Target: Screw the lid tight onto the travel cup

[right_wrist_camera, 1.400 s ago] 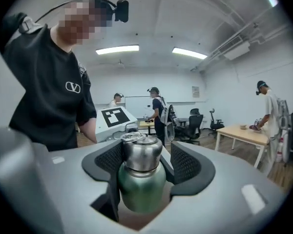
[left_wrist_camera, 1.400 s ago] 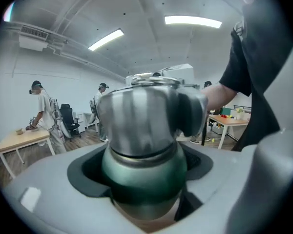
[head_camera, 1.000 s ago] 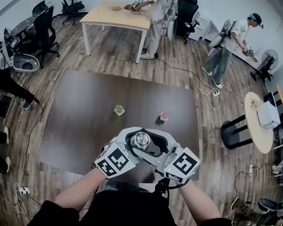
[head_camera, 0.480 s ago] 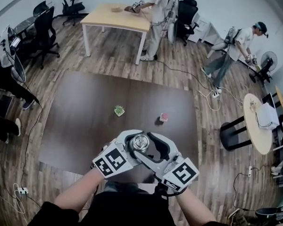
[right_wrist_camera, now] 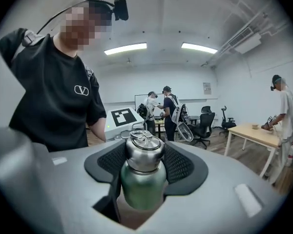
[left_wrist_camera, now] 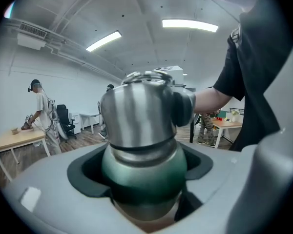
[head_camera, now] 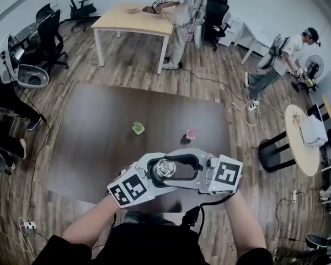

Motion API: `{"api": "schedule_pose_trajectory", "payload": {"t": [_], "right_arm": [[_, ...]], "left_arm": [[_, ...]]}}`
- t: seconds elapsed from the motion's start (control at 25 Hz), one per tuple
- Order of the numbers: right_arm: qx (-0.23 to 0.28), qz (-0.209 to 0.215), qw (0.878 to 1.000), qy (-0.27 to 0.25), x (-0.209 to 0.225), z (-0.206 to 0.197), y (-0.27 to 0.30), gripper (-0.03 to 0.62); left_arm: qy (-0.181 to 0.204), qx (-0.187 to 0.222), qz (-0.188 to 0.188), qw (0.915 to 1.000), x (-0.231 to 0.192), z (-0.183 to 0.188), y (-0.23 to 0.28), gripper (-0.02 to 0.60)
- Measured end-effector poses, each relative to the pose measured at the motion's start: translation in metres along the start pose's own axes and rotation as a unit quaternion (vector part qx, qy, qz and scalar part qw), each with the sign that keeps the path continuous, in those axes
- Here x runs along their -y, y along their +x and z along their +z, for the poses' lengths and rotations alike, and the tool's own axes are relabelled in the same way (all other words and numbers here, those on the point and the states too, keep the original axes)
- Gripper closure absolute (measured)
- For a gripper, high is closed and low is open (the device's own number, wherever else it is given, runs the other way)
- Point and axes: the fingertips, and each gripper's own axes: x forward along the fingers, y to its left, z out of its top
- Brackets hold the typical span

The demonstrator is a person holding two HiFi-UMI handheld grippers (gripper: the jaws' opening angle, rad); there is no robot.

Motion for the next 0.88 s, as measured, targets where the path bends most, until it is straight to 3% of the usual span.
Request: {"api": "schedule_pose_trajectory", "payload": {"t": [0.08,0.24,0.4,0.52,0.64,0.88], "right_arm": [[0.007,-0.024,1.0,0.006,0.004,0.003,0.001,0.342],[0.04,-0.146,0.988,0.023,0.015,0.003,0.001,0.344],[0.02,-0.299,0.953,0.051,0.02,-0.006,0.004,0.345],[-0.018,-0.373,0.926,0.049,0.015,-0.01,0.009,0.348],[0.001,-0.377,0.924,0.065,0.013,-0.009,0.008,0.349],[-0.001,-0.266,0.962,0.054,0.012,-0.008,0.0,0.347]], "left_arm": [[-0.006,0.003,0.011,0.9999,-0.007,0.002,-0.001,0.192],[-0.022,0.0,0.045,0.9988,-0.02,0.0,0.001,0.192],[-0.028,-0.023,0.075,0.9965,-0.027,-0.01,0.003,0.193],[-0.027,-0.033,0.076,0.9962,-0.024,-0.014,0.007,0.193],[-0.026,-0.026,0.071,0.9968,-0.022,-0.013,0.007,0.192],[-0.022,-0.018,0.046,0.9985,-0.021,-0.01,0.003,0.193]]}}
